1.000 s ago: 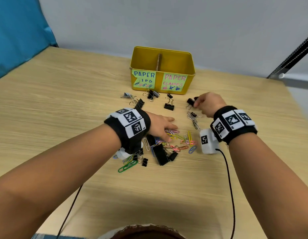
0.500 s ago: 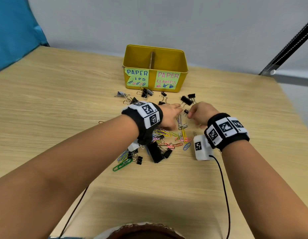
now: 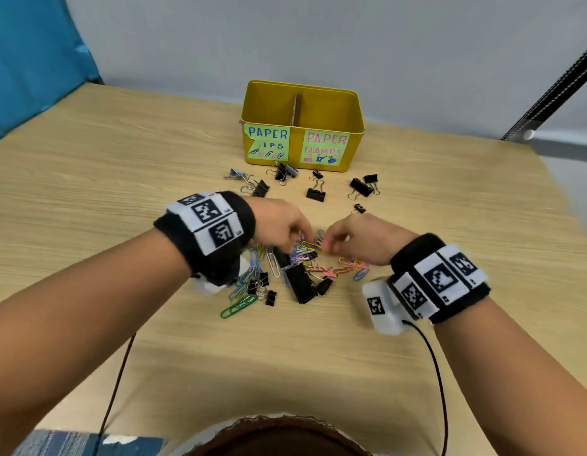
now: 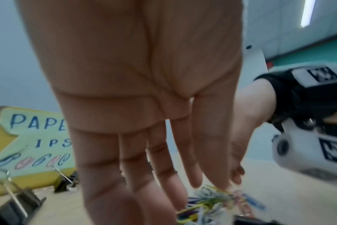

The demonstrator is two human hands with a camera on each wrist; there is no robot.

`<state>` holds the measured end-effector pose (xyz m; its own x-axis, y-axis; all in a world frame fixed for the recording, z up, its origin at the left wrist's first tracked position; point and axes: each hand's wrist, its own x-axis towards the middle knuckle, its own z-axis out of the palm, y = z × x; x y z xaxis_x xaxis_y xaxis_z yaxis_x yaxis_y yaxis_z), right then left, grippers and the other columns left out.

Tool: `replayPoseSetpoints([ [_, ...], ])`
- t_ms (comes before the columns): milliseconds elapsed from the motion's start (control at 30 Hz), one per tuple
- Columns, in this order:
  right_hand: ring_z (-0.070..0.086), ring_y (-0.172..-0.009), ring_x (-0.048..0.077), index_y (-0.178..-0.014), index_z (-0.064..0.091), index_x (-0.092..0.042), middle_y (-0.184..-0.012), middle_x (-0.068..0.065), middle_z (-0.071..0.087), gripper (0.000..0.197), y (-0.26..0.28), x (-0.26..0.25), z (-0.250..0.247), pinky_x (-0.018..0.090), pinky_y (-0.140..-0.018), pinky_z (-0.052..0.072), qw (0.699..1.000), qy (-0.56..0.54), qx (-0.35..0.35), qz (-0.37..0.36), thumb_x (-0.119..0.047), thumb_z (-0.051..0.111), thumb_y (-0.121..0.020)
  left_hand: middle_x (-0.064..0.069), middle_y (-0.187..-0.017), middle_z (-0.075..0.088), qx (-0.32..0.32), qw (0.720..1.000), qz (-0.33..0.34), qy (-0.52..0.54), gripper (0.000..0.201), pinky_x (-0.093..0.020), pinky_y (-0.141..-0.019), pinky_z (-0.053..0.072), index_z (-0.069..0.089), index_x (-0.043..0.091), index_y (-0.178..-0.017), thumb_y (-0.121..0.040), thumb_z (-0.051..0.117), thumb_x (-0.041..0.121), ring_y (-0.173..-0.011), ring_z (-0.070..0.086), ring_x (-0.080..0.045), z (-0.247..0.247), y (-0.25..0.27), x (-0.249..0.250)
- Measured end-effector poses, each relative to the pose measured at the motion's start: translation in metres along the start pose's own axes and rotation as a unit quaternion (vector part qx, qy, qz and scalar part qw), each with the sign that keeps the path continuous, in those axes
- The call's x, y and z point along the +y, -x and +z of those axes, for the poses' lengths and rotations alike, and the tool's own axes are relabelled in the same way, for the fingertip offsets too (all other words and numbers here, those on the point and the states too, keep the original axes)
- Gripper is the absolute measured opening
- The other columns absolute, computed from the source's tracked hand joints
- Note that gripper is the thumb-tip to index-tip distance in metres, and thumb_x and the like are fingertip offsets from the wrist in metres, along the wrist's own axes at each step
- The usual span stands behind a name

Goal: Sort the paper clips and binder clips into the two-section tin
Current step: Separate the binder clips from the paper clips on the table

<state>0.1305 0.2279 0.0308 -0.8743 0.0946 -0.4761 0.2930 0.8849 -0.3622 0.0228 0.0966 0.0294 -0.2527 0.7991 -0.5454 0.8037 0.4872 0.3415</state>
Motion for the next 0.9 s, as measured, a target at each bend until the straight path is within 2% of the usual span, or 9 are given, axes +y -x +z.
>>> replayPoseSetpoints([
  [100, 0.052, -0.086, 0.011, -0.111, 0.068, -0.019, -0.093, -0.004, 0.059, 0.033, 0.009, -0.011, 0.016, 0.014, -0.061, 0.038, 0.997, 0.019, -0.067, -0.016, -0.006, 0.049, -0.088, -0.003, -0.110, 0.059, -0.068, 0.998, 0.002, -0.005, 0.049, -0.032, -0.086, 0.047, 0.048, 0.020, -0.134, -0.086, 0.060, 0.018, -0.095, 0.056, -0.020, 0.015, 0.016, 0.004],
  [167, 0.057, -0.088, 0.015, -0.102, 0.072, -0.015, -0.090, 0.000, 0.064, 0.031, 0.012, -0.009, 0.020, 0.018, -0.068, 0.041, 0.997, 0.037, -0.068, 0.001, -0.002, 0.051, -0.084, -0.003, -0.107, 0.062, -0.068, 0.998, -0.004, -0.011, 0.041, -0.031, -0.087, 0.047, 0.056, 0.016, -0.125, -0.084, 0.061, 0.017, -0.094, 0.058, -0.020, 0.027, 0.020, 0.004],
  [267, 0.063, -0.100, 0.021, -0.099, 0.072, -0.014, -0.105, 0.005, 0.070, 0.030, 0.009, -0.005, 0.017, 0.022, -0.077, 0.043, 0.999, 0.041, -0.006, 0.031, -0.001, 0.048, -0.086, -0.010, -0.095, 0.070, -0.051, 0.997, -0.018, 0.045, 0.024, -0.034, -0.073, 0.052, 0.062, 0.019, -0.099, -0.078, 0.057, 0.007, -0.079, 0.064, -0.029, 0.038, 0.023, 0.004],
  [333, 0.060, -0.100, 0.022, -0.107, 0.067, -0.016, -0.113, 0.007, 0.065, 0.033, 0.002, -0.007, 0.018, 0.023, -0.080, 0.045, 0.997, 0.053, 0.044, 0.026, -0.002, 0.044, -0.088, -0.015, -0.097, 0.070, -0.008, 0.997, -0.036, 0.064, 0.025, -0.029, -0.065, 0.048, 0.061, 0.015, -0.100, -0.078, 0.056, 0.004, -0.071, 0.058, -0.024, 0.038, 0.021, 0.005],
  [433, 0.051, -0.087, 0.018, -0.114, 0.061, -0.014, -0.105, 0.008, 0.064, 0.029, -0.010, -0.015, 0.026, 0.023, -0.074, 0.038, 0.995, 0.082, 0.058, -0.007, -0.011, 0.054, -0.086, -0.006, -0.105, 0.055, 0.092, 0.994, -0.059, 0.016, 0.039, -0.028, -0.075, 0.042, 0.056, 0.013, -0.117, -0.079, 0.065, 0.011, -0.089, 0.051, -0.019, 0.033, 0.015, 0.002],
  [500, 0.053, -0.088, 0.021, -0.110, 0.062, -0.011, -0.094, 0.007, 0.061, 0.026, -0.015, -0.019, 0.030, 0.023, -0.071, 0.036, 0.993, 0.107, 0.044, -0.009, -0.015, 0.060, -0.084, -0.009, -0.118, 0.051, 0.085, 0.994, -0.070, -0.009, 0.048, -0.031, -0.086, 0.046, 0.053, 0.014, -0.124, -0.078, 0.068, 0.016, -0.104, 0.053, -0.023, 0.033, 0.011, -0.002],
  [567, 0.058, -0.091, 0.025, -0.104, 0.065, -0.008, -0.097, 0.010, 0.065, 0.020, -0.015, -0.020, 0.026, 0.026, -0.073, 0.040, 0.992, 0.110, 0.054, 0.004, -0.013, 0.057, -0.087, -0.010, -0.123, 0.051, 0.066, 0.995, -0.075, -0.024, 0.048, -0.034, -0.090, 0.047, 0.053, 0.011, -0.123, -0.078, 0.069, 0.019, -0.109, 0.054, -0.026, 0.035, 0.009, -0.004],
  [733, 0.061, -0.101, 0.026, -0.105, 0.070, -0.010, -0.109, 0.013, 0.068, 0.022, -0.013, -0.015, 0.013, 0.032, -0.090, 0.049, 0.988, 0.103, 0.115, 0.015, -0.014, 0.052, -0.091, -0.009, -0.108, 0.053, 0.085, 0.993, -0.066, -0.039, 0.036, -0.029, -0.076, 0.040, 0.059, 0.008, -0.112, -0.080, 0.068, 0.022, -0.092, 0.049, -0.023, 0.038, 0.003, -0.004],
  [900, 0.050, -0.085, 0.019, -0.107, 0.063, -0.011, -0.107, 0.012, 0.064, 0.021, -0.013, -0.006, 0.018, 0.024, -0.075, 0.040, 0.992, 0.062, 0.108, 0.035, -0.009, 0.051, -0.089, -0.002, -0.094, 0.051, 0.081, 0.995, -0.057, -0.001, 0.024, -0.028, -0.069, 0.040, 0.056, 0.015, -0.089, -0.079, 0.069, 0.032, -0.085, 0.049, -0.018, 0.034, 0.004, -0.006],
])
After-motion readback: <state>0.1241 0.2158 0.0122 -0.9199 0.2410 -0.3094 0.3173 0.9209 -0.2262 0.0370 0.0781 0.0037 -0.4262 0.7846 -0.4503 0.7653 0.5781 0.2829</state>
